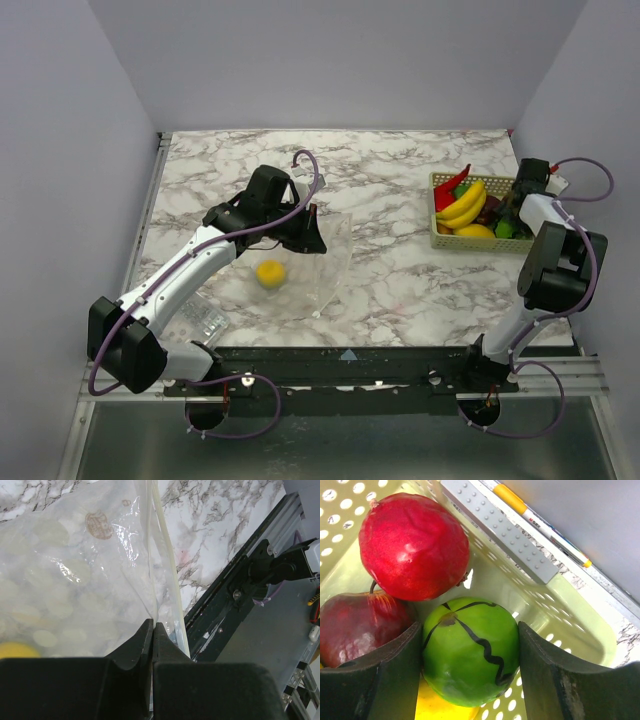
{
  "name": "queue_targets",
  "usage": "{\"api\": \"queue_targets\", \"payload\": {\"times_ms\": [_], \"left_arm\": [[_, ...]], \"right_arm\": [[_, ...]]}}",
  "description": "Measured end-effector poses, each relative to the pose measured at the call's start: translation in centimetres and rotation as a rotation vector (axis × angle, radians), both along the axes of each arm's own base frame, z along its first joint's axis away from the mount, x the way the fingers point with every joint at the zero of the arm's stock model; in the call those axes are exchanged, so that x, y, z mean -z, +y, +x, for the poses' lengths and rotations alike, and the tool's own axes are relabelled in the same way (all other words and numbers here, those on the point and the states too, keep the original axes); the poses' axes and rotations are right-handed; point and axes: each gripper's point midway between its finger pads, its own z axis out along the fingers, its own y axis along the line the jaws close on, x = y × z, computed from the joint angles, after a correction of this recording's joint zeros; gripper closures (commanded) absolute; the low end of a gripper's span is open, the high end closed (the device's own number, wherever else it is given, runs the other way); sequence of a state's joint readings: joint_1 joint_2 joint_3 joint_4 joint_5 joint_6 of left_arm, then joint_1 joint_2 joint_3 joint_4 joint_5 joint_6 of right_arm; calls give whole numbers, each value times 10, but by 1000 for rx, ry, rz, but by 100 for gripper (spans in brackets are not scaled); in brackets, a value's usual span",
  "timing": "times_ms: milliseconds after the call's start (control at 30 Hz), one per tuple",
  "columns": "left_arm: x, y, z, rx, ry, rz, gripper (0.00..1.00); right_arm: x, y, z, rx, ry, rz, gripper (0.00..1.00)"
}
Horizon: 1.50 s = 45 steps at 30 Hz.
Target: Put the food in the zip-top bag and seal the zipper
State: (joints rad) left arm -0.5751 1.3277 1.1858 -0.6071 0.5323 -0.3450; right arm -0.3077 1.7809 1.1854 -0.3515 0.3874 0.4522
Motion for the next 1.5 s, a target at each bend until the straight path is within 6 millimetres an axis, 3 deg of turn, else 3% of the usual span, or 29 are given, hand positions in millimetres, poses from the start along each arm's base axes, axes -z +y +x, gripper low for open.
{"api": "queue_targets", "payload": {"times_ms": [167,367,467,567,700,867,1000,1067,1133,1200,1267,1367,1500], "left_arm": [[0,0,0,0,0,0,100],[0,0,0,0,0,0,100],[0,0,0,0,0,1,100],[0,0,0,0,0,1,100],[1,0,0,0,2,2,100],[2,0,1,0,5,4,100],[3,0,1,0,7,5,100],[3,0,1,0,8,6,100],[3,0,1,0,8,6,100],[3,0,1,0,8,7,100],[3,0,1,-1,7,7,100],[3,0,1,-1,7,6,100],[1,1,2,-5,2,3,100]], "right_arm": [[-6,3,2,-12,-18,12,64],[-24,6,0,-16,-50,11,90],[-47,7,-1,-20,-101,-2,99],[-83,11,-3,-33,-198,-17,99],[-128,38,-7,-127,-386,35,100],[-163,105,-5,-358,-617,258,99],[-174,174,-7,-559,-762,523,99],[-172,220,-15,-661,-768,635,100],[-173,278,-30,-800,-745,724,99],[-183,333,-53,-952,-741,789,99],[-196,375,-79,-1083,-761,844,100],[-209,408,-106,-1187,-816,900,100],[-202,443,-132,-1267,-833,954,100]]}}
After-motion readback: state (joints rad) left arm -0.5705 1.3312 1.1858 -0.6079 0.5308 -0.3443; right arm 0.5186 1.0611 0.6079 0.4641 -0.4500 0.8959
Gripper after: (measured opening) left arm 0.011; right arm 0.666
